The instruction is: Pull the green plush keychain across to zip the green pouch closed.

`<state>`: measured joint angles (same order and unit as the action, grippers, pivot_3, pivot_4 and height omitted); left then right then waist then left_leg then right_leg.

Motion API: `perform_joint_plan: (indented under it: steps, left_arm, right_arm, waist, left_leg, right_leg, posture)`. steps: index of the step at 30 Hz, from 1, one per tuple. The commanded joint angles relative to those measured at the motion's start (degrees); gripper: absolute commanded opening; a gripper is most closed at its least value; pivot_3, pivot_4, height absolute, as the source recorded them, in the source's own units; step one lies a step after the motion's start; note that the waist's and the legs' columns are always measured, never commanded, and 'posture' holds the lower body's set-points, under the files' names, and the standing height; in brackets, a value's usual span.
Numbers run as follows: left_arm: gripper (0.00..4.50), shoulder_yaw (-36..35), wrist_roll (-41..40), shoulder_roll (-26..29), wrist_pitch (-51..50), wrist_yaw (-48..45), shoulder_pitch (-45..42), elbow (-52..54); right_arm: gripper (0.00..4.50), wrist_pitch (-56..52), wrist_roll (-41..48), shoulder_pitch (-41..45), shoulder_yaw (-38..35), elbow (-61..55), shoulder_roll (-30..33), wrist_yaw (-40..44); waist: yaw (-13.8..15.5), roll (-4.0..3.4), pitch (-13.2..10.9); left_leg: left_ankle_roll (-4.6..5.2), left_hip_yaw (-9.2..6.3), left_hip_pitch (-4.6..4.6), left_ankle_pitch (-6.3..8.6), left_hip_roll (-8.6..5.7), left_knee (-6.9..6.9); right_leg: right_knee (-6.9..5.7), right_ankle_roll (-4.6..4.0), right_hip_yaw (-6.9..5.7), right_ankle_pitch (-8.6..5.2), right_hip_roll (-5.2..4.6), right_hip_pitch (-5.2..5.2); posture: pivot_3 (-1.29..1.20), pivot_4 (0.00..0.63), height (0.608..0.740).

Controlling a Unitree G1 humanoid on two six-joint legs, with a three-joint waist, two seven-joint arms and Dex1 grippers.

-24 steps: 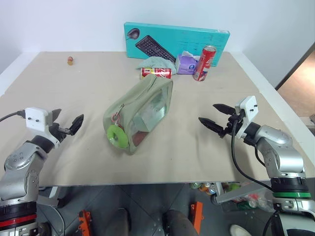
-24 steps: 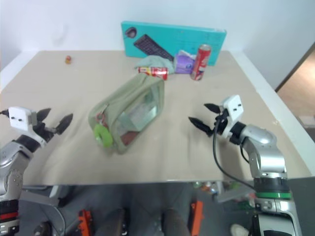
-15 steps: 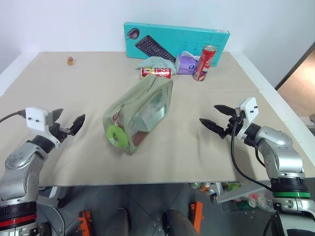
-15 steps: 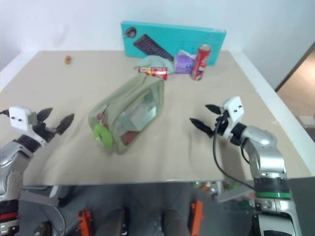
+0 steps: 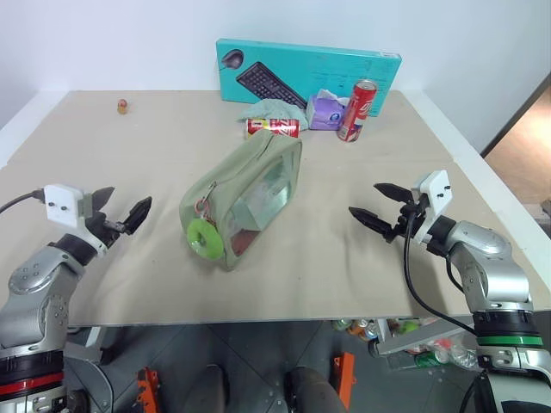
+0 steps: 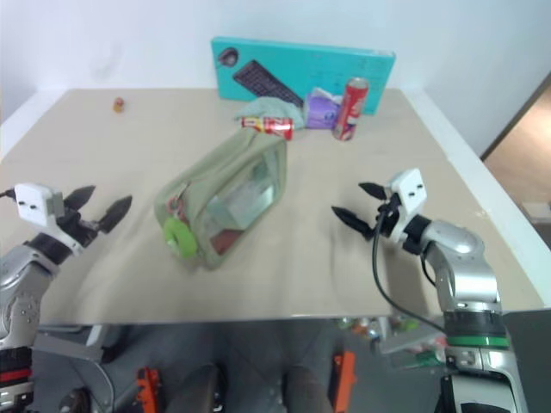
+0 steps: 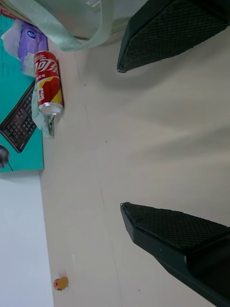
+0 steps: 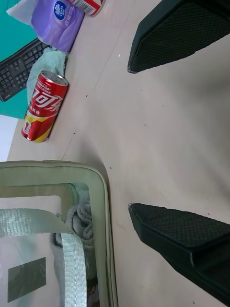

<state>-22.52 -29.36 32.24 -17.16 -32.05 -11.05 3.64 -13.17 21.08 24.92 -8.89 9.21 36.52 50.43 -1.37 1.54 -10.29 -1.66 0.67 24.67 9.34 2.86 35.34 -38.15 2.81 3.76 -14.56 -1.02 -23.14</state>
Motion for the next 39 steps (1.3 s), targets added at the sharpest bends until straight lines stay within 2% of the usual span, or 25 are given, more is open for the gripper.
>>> perform_joint_plan:
  steps: [1, 5, 8, 10, 14, 21, 26, 32, 35, 39]
  left_arm:
    - [4.5, -1.84, -2.46, 1.79, -1.29, -0.97, -1.57, 3.65]
    - [4.5, -1.95, -4.28, 3.14, -2.51, -2.68, -2.42, 4.72]
    - [4.5, -1.61, -6.44, 4.97, -3.78, -5.89, -2.52, 6.2]
    - [4.5, -1.44, -7.84, 7.36, -5.75, -8.29, -3.12, 6.66]
    - [4.5, -1.46, -12.03, 10.59, -10.6, -11.63, -4.84, 7.75]
    - [4.5, -0.22, -19.71, 14.18, -19.17, -14.78, -9.11, 12.17]
    - [4.5, 1.66, -22.64, 13.49, -23.32, -13.62, -10.39, 15.04]
    - [4.5, 4.77, -18.85, 12.51, -22.5, -12.51, -9.51, 13.64]
    - [3.73, 5.42, -17.62, 11.54, -22.14, -11.79, -10.34, 12.39]
    - [2.32, 6.64, -16.62, 10.74, -21.71, -12.46, -10.6, 11.75]
  right_arm:
    - [4.49, 0.3, 1.47, 1.4, -0.67, -1.52, -0.12, 1.17]
    - [4.49, -3.36, 5.03, 2.06, -0.51, -3.39, 0.39, 4.95]
    - [4.49, -7.95, 9.64, 1.24, 0.74, -9.28, 2.82, 11.73]
    - [4.49, -14.66, 17.53, 3.8, -0.25, -14.31, 3.3, 14.49]
    - [4.49, -21.31, 23.98, 9.61, -0.18, -18.44, 5.45, 17.73]
    - [4.49, -21.14, 22.47, 10.35, 1.87, -20.86, 6.51, 18.38]
    - [4.49, -19.15, 20.17, 9.66, 2.07, -20.5, 6.04, 17.28]
    - [4.49, -18.39, 19.04, 8.5, 1.73, -20.7, 6.3, 16.9]
    - [4.5, -17.91, 18.58, 7.8, 1.46, -20.89, 6.43, 16.6]
    - [4.5, -17.66, 18.22, 7.21, 1.04, -21.14, 6.86, 16.47]
  waist:
    - [0.0, 0.0, 0.0]
    - [-0.02, 0.0, 0.0]
    - [-0.05, -0.02, -0.01]
    - [-0.08, 0.01, -0.03]
    - [-0.39, 0.01, -0.03]
    - [-0.22, 0.18, -0.01]
    - [-0.21, 0.18, -0.01]
    - [-0.18, 0.18, -0.02]
    - [-0.17, 0.18, -0.02]
    - [-0.16, 0.18, -0.02]
  left_leg:
    - [0.0, 0.0, 0.0, 0.0, 0.0, 0.0]
    - [0.0, 0.0, 0.0, 0.0, 0.0, 0.0]
    - [0.0, 0.0, 0.0, 0.0, 0.03, -0.01]
    - [0.0, 0.01, 0.02, 0.0, 0.04, -0.03]
    - [0.0, 0.01, 0.01, 0.0, 0.16, -0.02]
    - [-0.01, 0.01, 0.11, 0.01, 0.18, -0.01]
    - [0.0, 0.0, 0.11, 0.03, 0.18, -0.02]
    - [0.0, 0.0, 0.1, 0.03, 0.18, -0.02]
    - [0.0, 0.0, 0.1, 0.03, 0.18, -0.01]
    - [0.0, 0.01, 0.1, 0.03, 0.18, -0.01]
  right_leg:
    - [0.0, 0.0, 0.0, 0.0, 0.0, 0.0]
    - [0.0, 0.0, 0.0, 0.0, 0.0, 0.0]
    - [0.0, -0.01, 0.01, 0.01, 0.04, -0.01]
    - [-0.01, -0.02, 0.01, -0.01, 0.04, -0.05]
    - [-0.02, -0.11, 0.0, 0.04, 0.14, -0.1]
    - [0.0, -0.13, -0.05, -0.01, 0.13, -0.16]
    - [-0.01, -0.12, -0.04, -0.04, 0.14, -0.18]
    - [-0.01, -0.13, -0.03, -0.04, 0.16, -0.17]
    - [-0.01, -0.13, -0.03, -0.03, 0.16, -0.17]
    - [-0.01, -0.12, -0.02, -0.03, 0.16, -0.17]
  posture:
    - [0.0, 0.15, 0.74]
    - [0.0, 0.15, 0.74]
    - [0.0, 0.15, 0.74]
    - [0.0, 0.15, 0.74]
    - [0.0, 0.15, 0.74]
    - [0.0, 0.15, 0.74]
    - [0.0, 0.15, 0.74]
    - [0.0, 0.15, 0.74]
    - [0.0, 0.15, 0.74]
    - [0.0, 0.15, 0.74]
